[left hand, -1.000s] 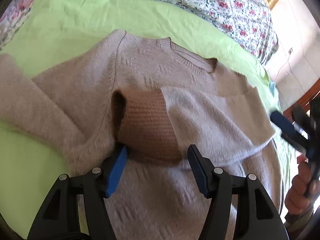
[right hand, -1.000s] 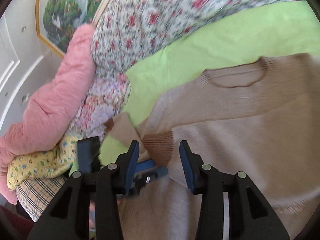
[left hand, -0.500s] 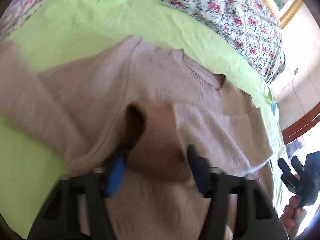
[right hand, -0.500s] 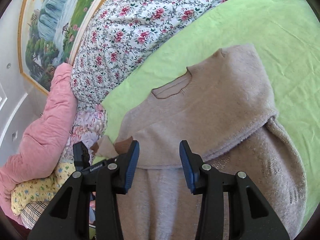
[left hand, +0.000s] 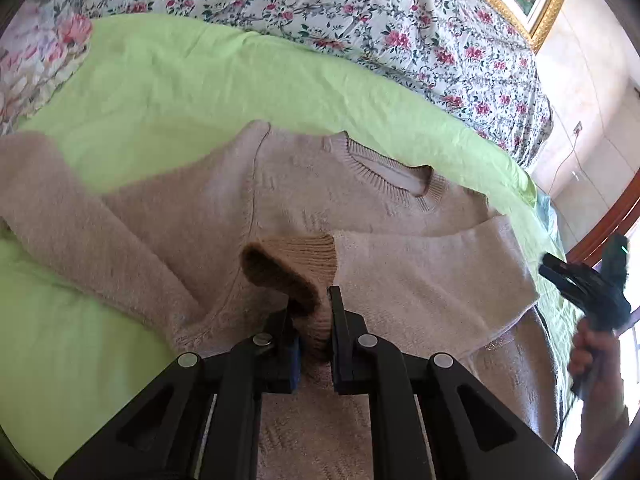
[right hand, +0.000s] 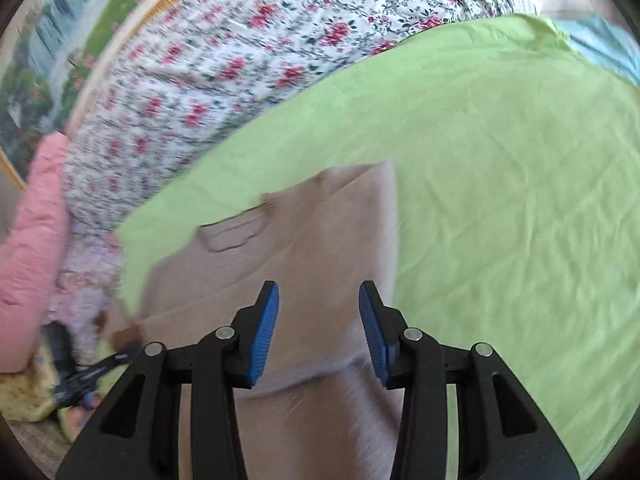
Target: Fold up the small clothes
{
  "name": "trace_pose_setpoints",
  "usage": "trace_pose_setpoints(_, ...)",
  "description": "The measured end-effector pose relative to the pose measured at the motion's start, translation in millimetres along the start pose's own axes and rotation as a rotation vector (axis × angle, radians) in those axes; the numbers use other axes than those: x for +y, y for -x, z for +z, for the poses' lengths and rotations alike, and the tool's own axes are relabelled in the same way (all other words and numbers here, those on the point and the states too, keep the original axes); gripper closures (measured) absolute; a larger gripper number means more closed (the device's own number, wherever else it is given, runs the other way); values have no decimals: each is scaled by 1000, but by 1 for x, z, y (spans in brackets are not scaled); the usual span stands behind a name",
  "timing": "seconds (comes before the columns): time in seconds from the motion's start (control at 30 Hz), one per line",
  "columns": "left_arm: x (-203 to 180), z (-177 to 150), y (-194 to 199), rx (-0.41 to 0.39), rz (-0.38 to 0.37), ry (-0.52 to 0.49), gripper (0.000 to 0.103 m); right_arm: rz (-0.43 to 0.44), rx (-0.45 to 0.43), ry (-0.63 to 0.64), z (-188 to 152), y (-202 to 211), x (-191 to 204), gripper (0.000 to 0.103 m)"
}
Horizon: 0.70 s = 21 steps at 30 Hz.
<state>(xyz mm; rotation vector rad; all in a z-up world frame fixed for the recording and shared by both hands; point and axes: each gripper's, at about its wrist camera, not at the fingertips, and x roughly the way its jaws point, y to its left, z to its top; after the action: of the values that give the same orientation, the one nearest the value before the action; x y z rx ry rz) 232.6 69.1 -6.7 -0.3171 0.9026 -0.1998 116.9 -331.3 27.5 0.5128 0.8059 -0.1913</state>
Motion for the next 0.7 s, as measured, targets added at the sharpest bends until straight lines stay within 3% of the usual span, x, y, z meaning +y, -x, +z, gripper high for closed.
trace_pose_setpoints(0.17,4,0,0,3,16,-5,94,-49,139,-6,18,-56,-15,61)
trace_pose_setpoints(0.2,2,3,0,3,19,-8,94,-48,153,8,18,-61,-16,90)
trace_pose_setpoints(0.23,-3,8,-1,-2,16,-20,94,-59,143,24,22,-59,-16,95)
trace_pose_setpoints(0.37,-25,22,-5,-32,3,-73,95,-113,27,44,42,-27,-22,96)
trace_pose_setpoints(0.57,-7,13,-42,57,33,-62,93,-209,81,118,28,-54,-27,96)
trace_pose_setpoints(0.7,6,12,-27,50,9,-18,84,-204,56,102,26,-46,-29,91)
